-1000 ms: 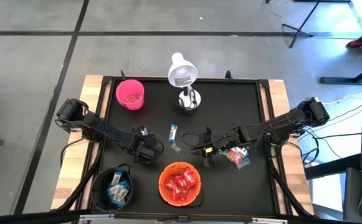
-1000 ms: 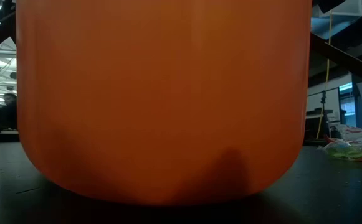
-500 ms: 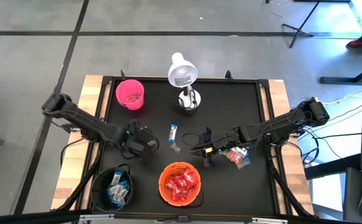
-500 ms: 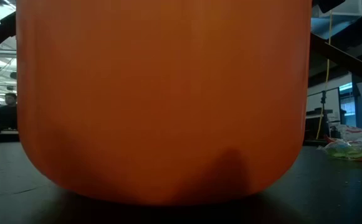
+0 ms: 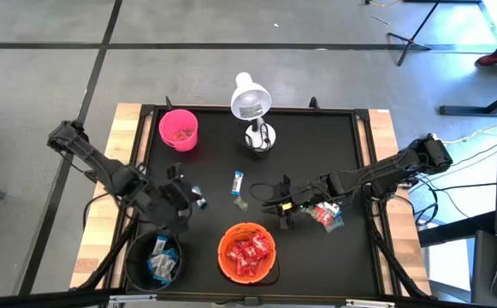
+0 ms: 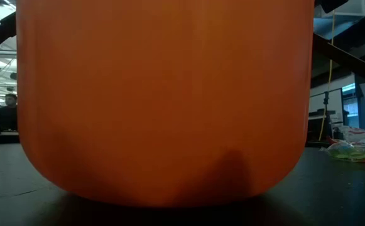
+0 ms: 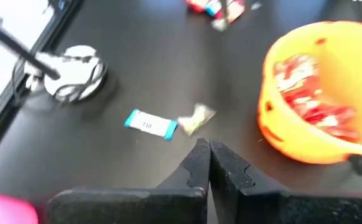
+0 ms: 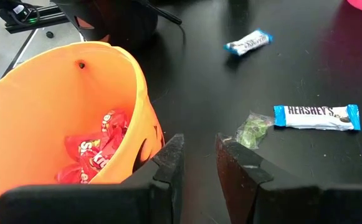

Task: Sort candy
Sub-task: Put the white candy into the black bucket

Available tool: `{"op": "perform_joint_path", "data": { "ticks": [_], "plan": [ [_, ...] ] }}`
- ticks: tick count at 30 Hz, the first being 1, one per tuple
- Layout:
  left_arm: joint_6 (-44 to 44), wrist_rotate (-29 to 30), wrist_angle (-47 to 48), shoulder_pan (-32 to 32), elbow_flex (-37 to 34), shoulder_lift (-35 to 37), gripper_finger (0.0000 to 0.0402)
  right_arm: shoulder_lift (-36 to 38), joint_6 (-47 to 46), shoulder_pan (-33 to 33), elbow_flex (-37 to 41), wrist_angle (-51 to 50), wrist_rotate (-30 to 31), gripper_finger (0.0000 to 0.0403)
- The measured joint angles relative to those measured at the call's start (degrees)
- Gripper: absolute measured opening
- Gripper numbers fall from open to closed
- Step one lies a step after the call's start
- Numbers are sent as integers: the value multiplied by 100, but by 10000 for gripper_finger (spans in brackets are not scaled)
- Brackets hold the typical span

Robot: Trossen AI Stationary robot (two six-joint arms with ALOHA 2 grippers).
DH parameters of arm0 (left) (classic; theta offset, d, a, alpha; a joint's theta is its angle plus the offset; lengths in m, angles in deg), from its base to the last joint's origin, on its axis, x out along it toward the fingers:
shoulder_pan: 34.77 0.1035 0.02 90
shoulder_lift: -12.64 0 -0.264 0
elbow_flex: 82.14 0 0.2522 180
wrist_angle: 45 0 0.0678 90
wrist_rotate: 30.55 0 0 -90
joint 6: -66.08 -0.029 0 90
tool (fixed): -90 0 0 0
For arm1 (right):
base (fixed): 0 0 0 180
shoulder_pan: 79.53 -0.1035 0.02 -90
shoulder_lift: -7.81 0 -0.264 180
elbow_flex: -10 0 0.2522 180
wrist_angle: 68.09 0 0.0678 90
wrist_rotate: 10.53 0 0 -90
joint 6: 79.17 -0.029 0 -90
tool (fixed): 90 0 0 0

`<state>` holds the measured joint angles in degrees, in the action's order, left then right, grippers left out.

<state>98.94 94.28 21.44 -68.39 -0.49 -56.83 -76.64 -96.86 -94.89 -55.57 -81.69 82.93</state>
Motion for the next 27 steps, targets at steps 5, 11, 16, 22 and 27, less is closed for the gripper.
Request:
{"op": "perform_joint_path", "data": {
  "ticks": [5, 11, 16, 22, 27],
  "plan": [
    [-35, 158, 22, -213, 162, 0, 0, 0, 1, -1, 0, 4, -1, 87],
    [294, -100, 33, -66, -193, -97, 3, 0, -1, 0, 0, 20, -1, 87],
    [566, -598, -58, 262, -799, -359, 45, 0, -1, -2, 0, 20, -1, 87],
    [750, -963, -837, 766, -1600, -850, 129, 0, -1, 0, 0, 20, -1, 87],
    [741, -1250, -1069, 1090, -1927, -1340, 179, 0, -1, -1, 0, 17, -1, 87]
  ]
}}
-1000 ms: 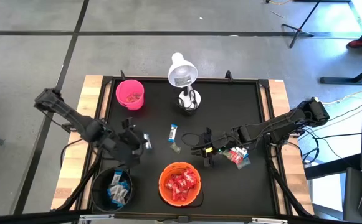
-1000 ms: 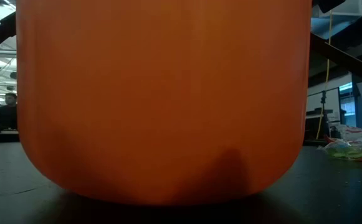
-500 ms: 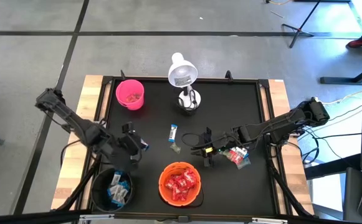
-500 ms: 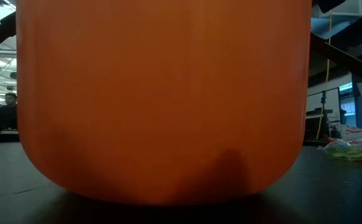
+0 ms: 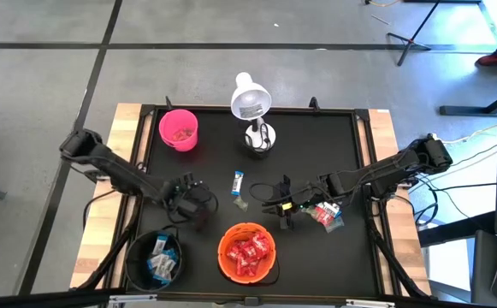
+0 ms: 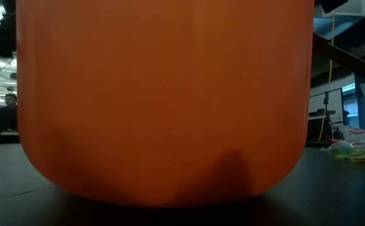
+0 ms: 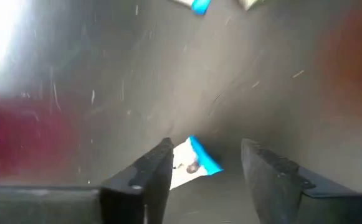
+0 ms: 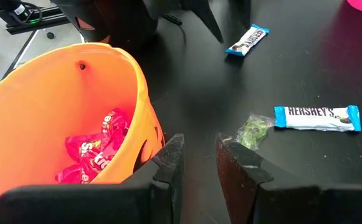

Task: Sort candy
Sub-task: Put the white candy into the black bucket

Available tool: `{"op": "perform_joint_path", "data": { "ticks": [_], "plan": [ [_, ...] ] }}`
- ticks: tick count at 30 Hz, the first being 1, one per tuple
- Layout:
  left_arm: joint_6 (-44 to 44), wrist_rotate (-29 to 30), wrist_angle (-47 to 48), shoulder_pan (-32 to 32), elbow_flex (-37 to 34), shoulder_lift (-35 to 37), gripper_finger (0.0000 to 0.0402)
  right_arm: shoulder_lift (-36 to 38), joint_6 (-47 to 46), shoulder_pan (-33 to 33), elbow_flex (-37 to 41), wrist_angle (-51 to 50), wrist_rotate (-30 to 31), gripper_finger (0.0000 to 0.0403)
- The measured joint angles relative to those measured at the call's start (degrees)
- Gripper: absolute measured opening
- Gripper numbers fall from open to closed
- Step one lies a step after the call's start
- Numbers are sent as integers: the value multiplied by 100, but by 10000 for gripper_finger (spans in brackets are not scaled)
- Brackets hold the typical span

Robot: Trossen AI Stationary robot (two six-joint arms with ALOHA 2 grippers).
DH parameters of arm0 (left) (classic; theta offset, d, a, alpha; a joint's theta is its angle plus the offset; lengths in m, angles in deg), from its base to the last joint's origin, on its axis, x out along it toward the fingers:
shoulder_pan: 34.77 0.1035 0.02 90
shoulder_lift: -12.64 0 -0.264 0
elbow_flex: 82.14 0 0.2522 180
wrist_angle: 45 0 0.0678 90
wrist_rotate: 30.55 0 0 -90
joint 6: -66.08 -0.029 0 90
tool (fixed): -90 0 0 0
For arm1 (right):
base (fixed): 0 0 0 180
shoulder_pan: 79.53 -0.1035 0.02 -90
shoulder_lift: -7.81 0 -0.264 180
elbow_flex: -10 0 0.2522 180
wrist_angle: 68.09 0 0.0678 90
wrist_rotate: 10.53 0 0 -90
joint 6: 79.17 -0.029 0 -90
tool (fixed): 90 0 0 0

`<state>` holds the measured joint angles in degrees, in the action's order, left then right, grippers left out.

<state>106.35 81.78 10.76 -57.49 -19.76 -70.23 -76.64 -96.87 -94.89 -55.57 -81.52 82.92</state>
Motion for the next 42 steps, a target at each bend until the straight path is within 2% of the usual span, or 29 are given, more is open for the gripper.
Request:
{"op": "perform_joint_path", "data": {
  "ticks": [5, 18, 23, 29, 30, 34, 42],
  "plan": [
    [-20, -268, -118, 172, -96, -487, 196, 0, 0, -1, 0, 0, 0, 87],
    [18, -431, -282, 531, -66, -1223, 189, 0, 0, 0, 0, -23, 0, 87],
    [13, -432, -289, 542, -68, -1235, 137, 0, 0, 0, 0, -24, 0, 87],
    [13, -346, -284, 551, -76, -1241, 21, 0, 0, 0, 0, -24, 0, 87],
    [13, -322, -284, 551, -76, -1244, 12, 0, 0, 0, 0, -25, 0, 87],
    [-15, -242, -161, 546, -11, -1239, 2, 0, 0, -2, 0, -31, 0, 87],
    [-37, 72, 771, 511, 518, -968, 0, 0, 0, -2, 0, -33, 0, 87]
  ]
}}
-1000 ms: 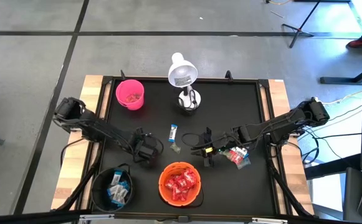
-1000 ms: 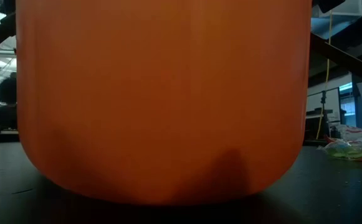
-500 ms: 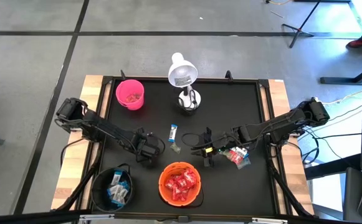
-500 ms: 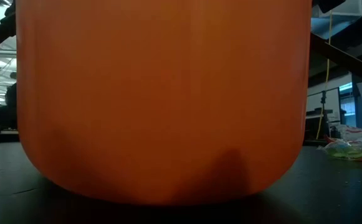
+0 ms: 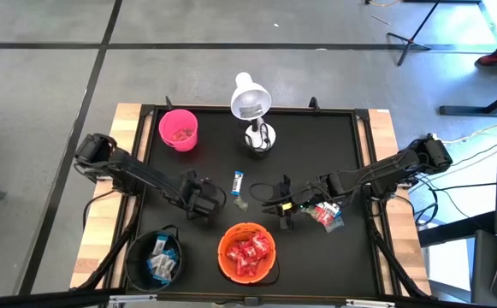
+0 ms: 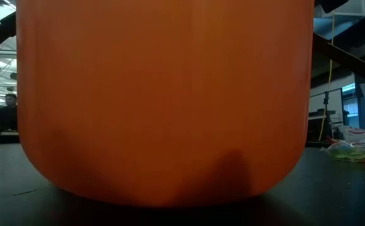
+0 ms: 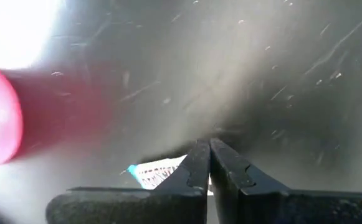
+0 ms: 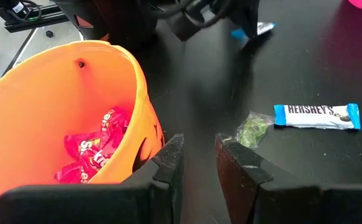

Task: Sort candy
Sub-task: Put the white candy into the black bucket

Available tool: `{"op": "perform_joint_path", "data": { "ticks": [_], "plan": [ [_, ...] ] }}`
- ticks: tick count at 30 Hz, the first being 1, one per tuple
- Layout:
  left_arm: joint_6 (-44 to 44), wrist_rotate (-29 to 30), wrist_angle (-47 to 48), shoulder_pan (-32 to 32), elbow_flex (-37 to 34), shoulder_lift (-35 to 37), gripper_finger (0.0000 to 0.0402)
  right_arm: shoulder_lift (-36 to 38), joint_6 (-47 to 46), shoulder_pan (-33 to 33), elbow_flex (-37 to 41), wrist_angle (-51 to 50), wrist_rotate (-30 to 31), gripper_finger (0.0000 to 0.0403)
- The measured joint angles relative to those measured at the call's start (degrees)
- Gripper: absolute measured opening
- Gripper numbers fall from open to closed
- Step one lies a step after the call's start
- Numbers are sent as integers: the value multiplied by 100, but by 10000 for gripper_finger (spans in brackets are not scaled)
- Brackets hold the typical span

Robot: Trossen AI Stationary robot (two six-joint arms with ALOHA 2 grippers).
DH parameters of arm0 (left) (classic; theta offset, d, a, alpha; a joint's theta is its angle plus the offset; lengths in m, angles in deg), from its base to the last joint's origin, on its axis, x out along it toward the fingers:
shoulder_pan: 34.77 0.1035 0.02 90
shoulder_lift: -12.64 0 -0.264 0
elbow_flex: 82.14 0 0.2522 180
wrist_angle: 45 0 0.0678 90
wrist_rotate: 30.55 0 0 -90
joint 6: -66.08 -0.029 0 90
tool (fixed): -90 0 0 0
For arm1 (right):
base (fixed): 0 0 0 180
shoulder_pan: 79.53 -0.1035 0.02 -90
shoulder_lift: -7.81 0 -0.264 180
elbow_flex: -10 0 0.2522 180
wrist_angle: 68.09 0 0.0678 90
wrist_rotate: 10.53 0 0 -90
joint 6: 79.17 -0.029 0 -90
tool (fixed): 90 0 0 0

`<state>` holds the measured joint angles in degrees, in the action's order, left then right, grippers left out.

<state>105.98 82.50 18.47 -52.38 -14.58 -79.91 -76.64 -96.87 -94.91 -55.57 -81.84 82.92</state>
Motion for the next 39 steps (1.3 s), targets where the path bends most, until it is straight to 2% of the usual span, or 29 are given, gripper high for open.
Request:
{"op": "perform_joint_path", "data": {
  "ticks": [9, 20, 23, 29, 33, 39],
  "plan": [
    [7, 508, 865, -254, 876, 172, 0, 0, -2, 2, 0, -13, 0, 87],
    [-63, 605, 2065, -697, 2360, 177, 0, 0, -2, 0, 0, -10, 0, 87],
    [-318, 644, 2447, -1018, 2835, 177, 0, 0, -2, 2, 0, -9, 0, 87],
    [-289, 565, 3024, -1825, 3695, 181, 0, 0, -2, -2, 0, -10, 0, 87],
    [203, 378, 3296, -2426, 4260, 181, 0, 0, -2, -2, 0, -9, 0, 87],
    [1466, 446, 3661, -3389, 4882, 181, 0, 0, -1, -2, 1, -9, 0, 87]
  ]
}}
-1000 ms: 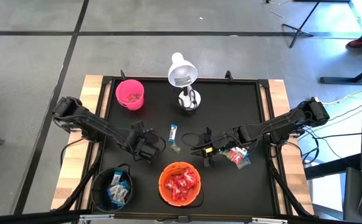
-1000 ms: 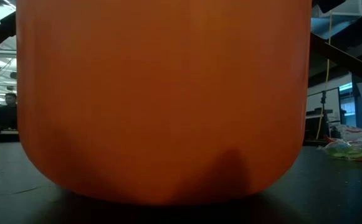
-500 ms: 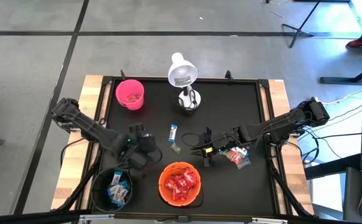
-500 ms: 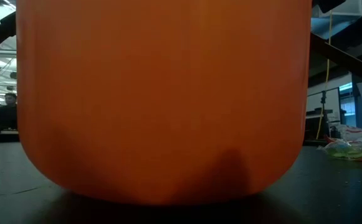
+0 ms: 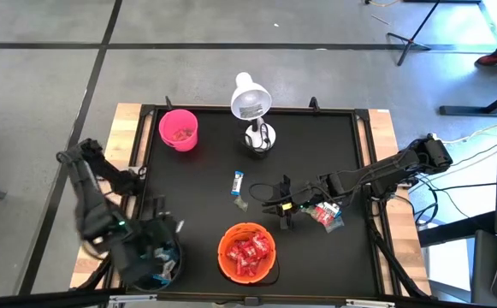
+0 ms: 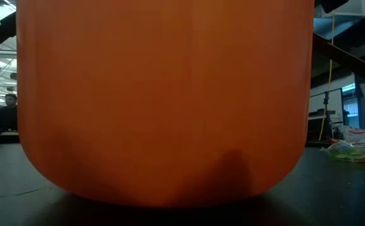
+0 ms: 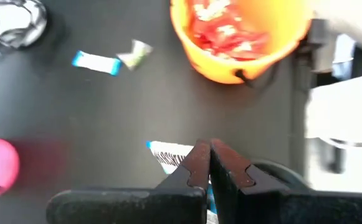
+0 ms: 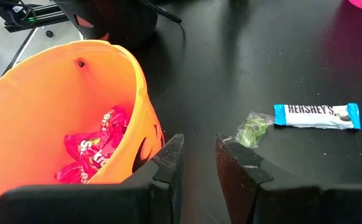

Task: Sort candy
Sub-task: Put the white candy into the black bucket, then put the green candy into the pink bucket

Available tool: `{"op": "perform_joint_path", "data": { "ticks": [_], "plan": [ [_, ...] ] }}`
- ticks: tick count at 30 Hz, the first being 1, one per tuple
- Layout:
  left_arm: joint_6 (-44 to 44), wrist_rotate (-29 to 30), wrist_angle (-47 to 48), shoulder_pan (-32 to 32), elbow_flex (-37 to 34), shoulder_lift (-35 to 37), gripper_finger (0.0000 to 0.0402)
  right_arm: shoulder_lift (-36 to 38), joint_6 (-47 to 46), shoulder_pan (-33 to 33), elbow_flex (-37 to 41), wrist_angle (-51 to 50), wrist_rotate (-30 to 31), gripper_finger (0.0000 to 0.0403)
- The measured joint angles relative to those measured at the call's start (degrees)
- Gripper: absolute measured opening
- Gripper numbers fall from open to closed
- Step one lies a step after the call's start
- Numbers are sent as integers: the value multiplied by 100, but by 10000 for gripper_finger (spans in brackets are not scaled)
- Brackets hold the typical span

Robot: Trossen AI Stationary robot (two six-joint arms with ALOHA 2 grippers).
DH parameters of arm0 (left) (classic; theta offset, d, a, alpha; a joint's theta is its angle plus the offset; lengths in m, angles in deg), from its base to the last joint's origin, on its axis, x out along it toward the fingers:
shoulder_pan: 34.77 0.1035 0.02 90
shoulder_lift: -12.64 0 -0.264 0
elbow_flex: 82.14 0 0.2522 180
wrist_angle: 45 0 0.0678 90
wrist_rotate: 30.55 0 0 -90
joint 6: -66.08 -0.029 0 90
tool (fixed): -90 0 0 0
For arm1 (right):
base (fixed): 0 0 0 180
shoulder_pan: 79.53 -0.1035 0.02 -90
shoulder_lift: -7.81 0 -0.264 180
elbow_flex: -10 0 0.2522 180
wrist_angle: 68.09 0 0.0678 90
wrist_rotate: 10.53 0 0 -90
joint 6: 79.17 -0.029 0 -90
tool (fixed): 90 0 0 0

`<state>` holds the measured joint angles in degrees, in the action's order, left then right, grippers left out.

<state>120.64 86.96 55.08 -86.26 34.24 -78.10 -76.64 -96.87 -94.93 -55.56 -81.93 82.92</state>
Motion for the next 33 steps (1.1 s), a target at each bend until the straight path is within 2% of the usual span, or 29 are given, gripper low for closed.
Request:
{"op": "perform_joint_path", "data": {
  "ticks": [10, 17, 23, 33],
  "plan": [
    [2424, -93, 20, -1280, 40, 0, 0, 0, 1, 0, -1, 0, 0, 87],
    [3920, -107, 0, -1822, -241, 0, 0, 0, 0, 0, -1, 4, -2, 87],
    [4380, -107, 0, -1912, -422, 0, 12, 0, -1, 0, -1, 17, -28, 87],
    [4205, 110, 72, -1854, -427, 0, 100, 0, 5, 0, -1, 37, -111, 87]
  ]
}}
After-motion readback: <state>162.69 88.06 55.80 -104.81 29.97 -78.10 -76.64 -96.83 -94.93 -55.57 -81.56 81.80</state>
